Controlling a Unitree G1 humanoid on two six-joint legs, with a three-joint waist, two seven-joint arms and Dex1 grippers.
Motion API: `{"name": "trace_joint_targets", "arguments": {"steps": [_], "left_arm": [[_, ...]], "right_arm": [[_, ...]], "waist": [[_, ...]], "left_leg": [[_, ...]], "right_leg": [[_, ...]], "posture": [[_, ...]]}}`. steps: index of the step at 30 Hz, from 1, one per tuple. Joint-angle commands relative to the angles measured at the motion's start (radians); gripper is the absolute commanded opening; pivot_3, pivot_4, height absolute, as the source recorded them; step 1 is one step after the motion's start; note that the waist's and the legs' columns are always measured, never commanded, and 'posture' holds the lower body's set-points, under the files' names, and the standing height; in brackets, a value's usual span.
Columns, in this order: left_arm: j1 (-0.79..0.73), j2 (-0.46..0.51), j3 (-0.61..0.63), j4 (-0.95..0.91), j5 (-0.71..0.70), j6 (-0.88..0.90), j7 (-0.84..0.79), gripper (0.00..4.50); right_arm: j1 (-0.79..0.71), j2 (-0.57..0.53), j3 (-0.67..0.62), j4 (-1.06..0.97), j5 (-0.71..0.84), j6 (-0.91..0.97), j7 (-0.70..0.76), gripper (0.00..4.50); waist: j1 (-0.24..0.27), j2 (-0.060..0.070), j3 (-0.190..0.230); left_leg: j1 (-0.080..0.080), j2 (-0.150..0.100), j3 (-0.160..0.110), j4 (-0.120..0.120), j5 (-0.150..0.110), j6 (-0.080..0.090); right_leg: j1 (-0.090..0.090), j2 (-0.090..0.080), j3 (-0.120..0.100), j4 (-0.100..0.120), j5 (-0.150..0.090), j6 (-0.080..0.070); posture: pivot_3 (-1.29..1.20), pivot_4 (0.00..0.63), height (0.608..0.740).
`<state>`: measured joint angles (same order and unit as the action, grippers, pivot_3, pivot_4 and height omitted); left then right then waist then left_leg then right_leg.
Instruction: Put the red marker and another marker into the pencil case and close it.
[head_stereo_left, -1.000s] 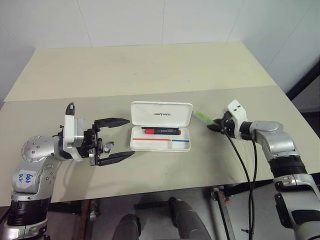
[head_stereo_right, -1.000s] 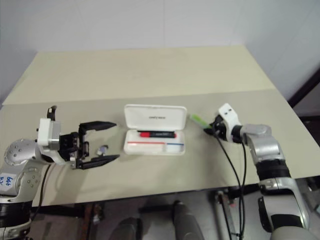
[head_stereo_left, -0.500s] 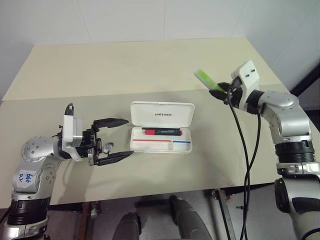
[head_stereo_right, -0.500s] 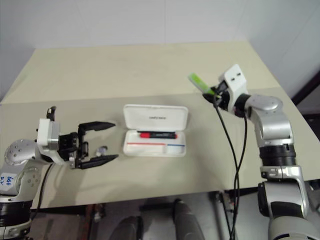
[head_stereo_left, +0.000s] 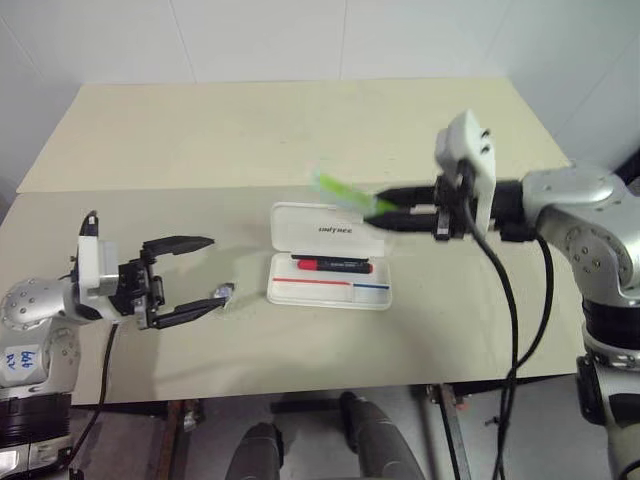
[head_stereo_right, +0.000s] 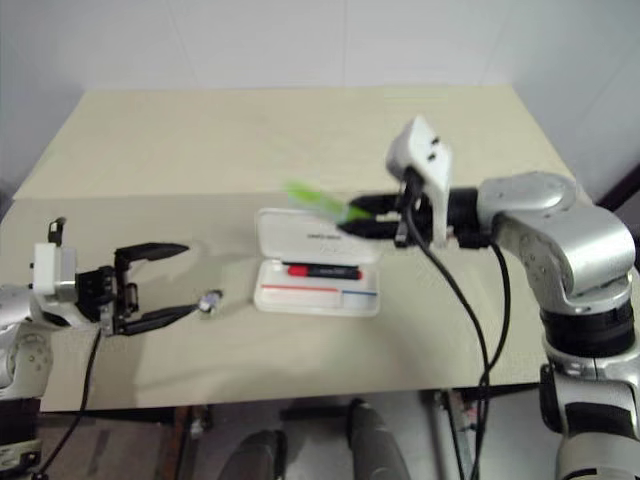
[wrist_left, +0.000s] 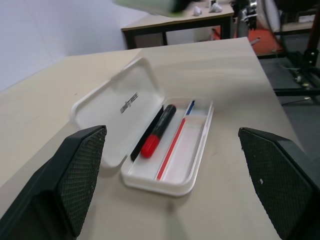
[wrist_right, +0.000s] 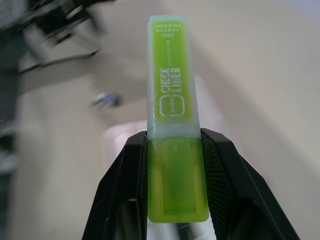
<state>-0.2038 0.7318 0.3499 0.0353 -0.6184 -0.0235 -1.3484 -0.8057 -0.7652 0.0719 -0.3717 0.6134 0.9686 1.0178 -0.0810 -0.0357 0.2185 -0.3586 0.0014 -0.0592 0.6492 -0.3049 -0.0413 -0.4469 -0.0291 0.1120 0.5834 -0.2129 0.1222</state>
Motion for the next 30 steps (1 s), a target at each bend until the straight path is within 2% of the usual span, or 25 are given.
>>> {"name": "trace_joint_targets", "arguments": {"steps": [1,8,15,21,30], "left_arm": [[0.006,0.026,0.026,0.027,0.018,-0.057,-0.027,4.50],[0.019,0.023,0.030,-0.013,-0.007,-0.032,0.002,4.50],[0.042,0.031,0.049,-0.042,-0.025,-0.010,0.012,4.50],[0.043,0.033,0.057,-0.056,-0.032,0.007,0.018,4.50],[0.054,0.033,0.066,-0.083,-0.039,0.025,0.028,4.50]], "right_arm": [[0.033,-0.002,0.059,-0.049,-0.022,-0.021,-0.009,1.11],[0.085,0.069,0.263,-0.009,-0.190,-0.188,-0.023,1.11],[0.075,0.148,0.382,0.047,-0.297,-0.266,-0.022,1.11],[0.038,0.199,0.430,0.177,-0.392,-0.365,-0.003,1.11],[0.001,0.251,0.426,0.294,-0.471,-0.450,0.035,1.11]], "waist": [[-0.001,0.000,0.000],[-0.005,0.000,0.000],[-0.004,-0.001,0.000],[-0.004,-0.001,0.000],[-0.004,-0.001,0.000]], "left_leg": [[0.000,0.000,0.000,0.000,0.000,0.000],[0.001,0.001,0.001,0.000,0.000,0.000],[0.001,0.001,0.001,0.000,0.000,0.000],[0.001,0.001,0.001,0.001,0.000,0.000],[0.002,0.001,0.000,0.000,0.000,0.000]], "right_leg": [[0.000,0.000,0.000,0.000,0.000,0.000],[0.000,0.001,0.000,0.001,-0.001,-0.001],[0.000,0.001,0.000,0.001,-0.001,-0.001],[0.000,0.001,0.000,0.001,-0.001,-0.001],[0.000,0.001,-0.001,0.003,-0.001,-0.002]], "posture": [[0.00,0.150,0.740],[0.00,0.150,0.740],[0.00,0.150,0.740],[0.00,0.150,0.740],[0.00,0.150,0.740]]}}
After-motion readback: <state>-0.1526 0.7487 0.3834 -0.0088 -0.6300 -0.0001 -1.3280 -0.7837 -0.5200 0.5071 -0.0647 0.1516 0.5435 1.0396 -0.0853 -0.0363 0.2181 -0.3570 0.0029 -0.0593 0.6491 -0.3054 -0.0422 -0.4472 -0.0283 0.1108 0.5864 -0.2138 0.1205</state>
